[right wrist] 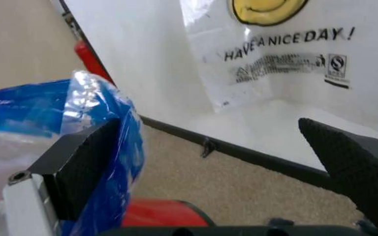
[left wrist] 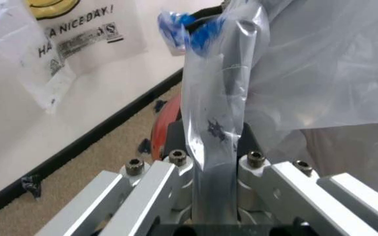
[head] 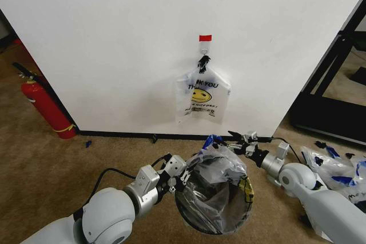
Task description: Pick up the garbage bag from the wall and place it over the trash bin.
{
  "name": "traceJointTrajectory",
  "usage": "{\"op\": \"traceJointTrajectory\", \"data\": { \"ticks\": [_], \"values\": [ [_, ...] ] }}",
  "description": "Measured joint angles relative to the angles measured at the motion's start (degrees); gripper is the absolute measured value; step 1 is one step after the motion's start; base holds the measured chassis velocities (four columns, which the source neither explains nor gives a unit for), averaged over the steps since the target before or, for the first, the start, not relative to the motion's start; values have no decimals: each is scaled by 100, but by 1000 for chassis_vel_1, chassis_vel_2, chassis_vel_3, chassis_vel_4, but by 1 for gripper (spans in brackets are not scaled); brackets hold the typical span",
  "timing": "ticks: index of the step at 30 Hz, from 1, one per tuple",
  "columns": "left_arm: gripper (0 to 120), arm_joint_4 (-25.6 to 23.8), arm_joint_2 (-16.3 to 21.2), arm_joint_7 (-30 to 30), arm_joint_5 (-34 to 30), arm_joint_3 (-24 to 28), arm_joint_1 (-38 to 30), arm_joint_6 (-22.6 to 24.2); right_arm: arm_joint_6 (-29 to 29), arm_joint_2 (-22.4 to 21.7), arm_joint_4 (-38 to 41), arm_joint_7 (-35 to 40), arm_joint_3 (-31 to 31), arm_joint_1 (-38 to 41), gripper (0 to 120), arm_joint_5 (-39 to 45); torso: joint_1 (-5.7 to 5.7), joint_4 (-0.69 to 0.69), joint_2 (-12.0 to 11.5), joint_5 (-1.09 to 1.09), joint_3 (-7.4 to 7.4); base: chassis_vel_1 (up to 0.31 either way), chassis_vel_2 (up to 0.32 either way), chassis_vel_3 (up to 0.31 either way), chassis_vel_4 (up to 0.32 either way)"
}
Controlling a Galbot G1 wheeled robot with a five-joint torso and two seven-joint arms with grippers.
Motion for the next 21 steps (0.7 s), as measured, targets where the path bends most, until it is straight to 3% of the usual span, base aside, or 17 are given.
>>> {"op": "traceJointTrajectory", "data": {
  "ticks": [8,11,13,14,16,21],
  "values": [
    [5,624,-192,-123,-55,-148,-188,-68,387,-62,157,-199,200,-147,100,131,0,-1,0,-1,0,0,0,0,0],
    [5,1141,-289,-302,-139,-280,-290,-127,534,-50,467,616,288,-299,100,9,0,-1,0,-1,0,0,0,0,0],
    [5,1438,-328,-551,-294,-373,-328,-135,369,-72,991,1640,340,-521,100,-130,0,0,0,0,0,0,0,0,0],
    [5,1438,-328,-551,-294,-373,-328,-135,369,-72,991,1640,340,-521,100,-130,0,0,0,0,0,0,0,0,0],
    [5,1612,-366,-839,-532,-440,-333,-98,106,-102,1589,2446,366,-787,100,-148,0,0,0,-2,0,0,0,0,0],
    [5,1755,-506,-1376,-949,-505,-309,-33,-49,-161,2405,2772,230,-1343,100,-369,0,-1,0,-2,0,0,0,0,0]
  ]
}}
